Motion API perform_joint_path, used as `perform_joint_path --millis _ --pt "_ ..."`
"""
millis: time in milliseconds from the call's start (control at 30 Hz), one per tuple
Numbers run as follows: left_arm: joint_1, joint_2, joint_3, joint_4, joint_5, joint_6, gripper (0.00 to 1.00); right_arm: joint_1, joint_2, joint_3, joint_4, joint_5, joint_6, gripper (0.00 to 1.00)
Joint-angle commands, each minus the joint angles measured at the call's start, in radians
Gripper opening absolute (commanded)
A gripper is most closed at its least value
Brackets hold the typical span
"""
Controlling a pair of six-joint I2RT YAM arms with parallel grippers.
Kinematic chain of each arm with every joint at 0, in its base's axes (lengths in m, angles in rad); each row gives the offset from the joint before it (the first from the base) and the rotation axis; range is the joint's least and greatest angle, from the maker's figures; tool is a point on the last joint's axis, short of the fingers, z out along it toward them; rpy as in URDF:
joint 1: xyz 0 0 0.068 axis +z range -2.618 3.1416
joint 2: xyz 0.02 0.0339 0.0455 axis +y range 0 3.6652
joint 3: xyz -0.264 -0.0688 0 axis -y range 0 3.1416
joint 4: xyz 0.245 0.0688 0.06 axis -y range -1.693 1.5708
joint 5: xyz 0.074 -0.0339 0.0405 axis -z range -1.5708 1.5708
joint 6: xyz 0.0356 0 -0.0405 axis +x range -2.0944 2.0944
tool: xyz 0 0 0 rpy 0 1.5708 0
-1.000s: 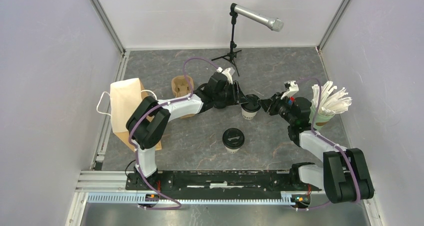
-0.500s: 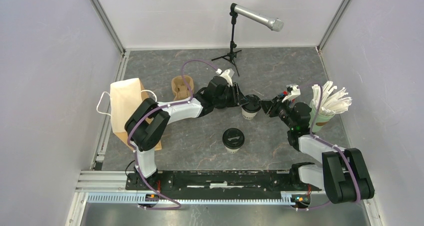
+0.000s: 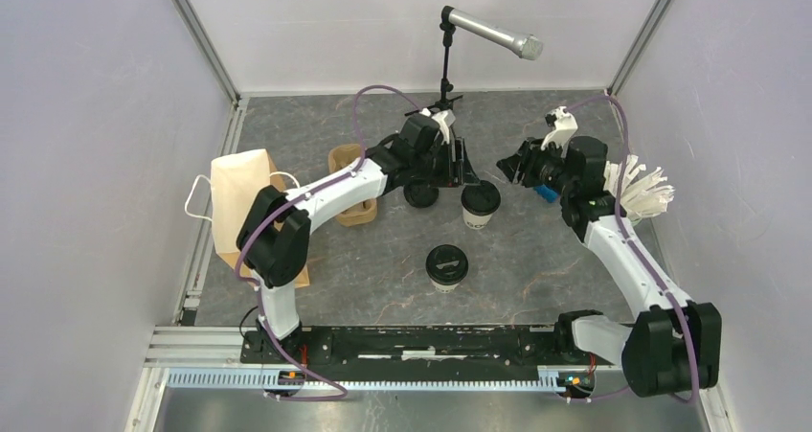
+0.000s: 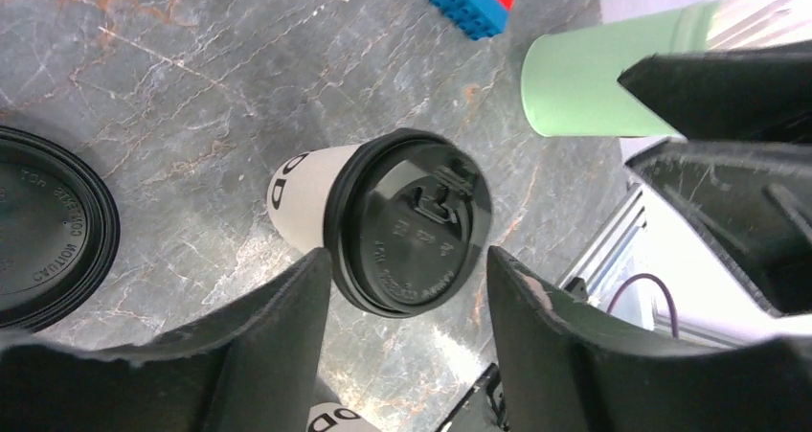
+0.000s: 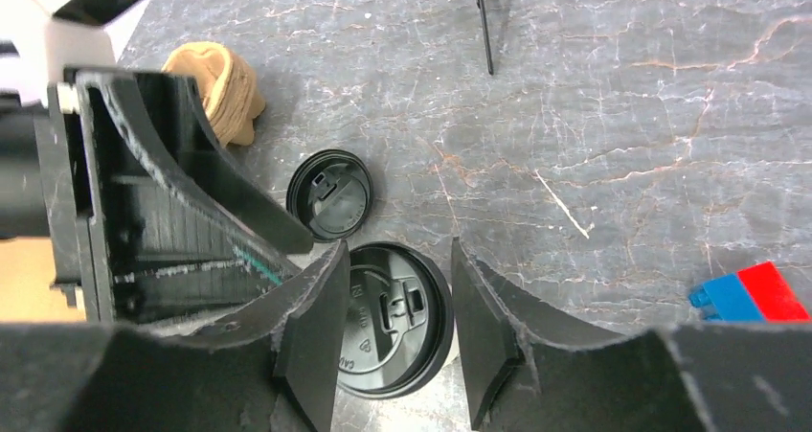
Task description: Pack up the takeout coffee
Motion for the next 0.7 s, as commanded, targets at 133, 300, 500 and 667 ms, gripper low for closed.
perform_joint_path --millis 133,300,500,667 --pt "0.01 -0.16 0.127 -0.243 -0.039 0.137 0.82 0.079 -0.142 0.061 -0.289 0.064 -0.122 0.69" --pt "0.009 -0.326 0.042 -0.355 -0.125 0.179 1.0 0.22 -0.249 0.023 -0.35 0.169 -0.167 0.98" --pt "0.008 -0.577 -0.175 -0.42 -0.217 0.21 1.0 0.325 -0.239 0.032 -0.36 0.345 -0.258 0.98" --pt "0.01 -0.728 -0.336 -0.377 -0.249 0.208 1.0 0.328 -0.126 0.099 -0.321 0.388 -0.285 0.85"
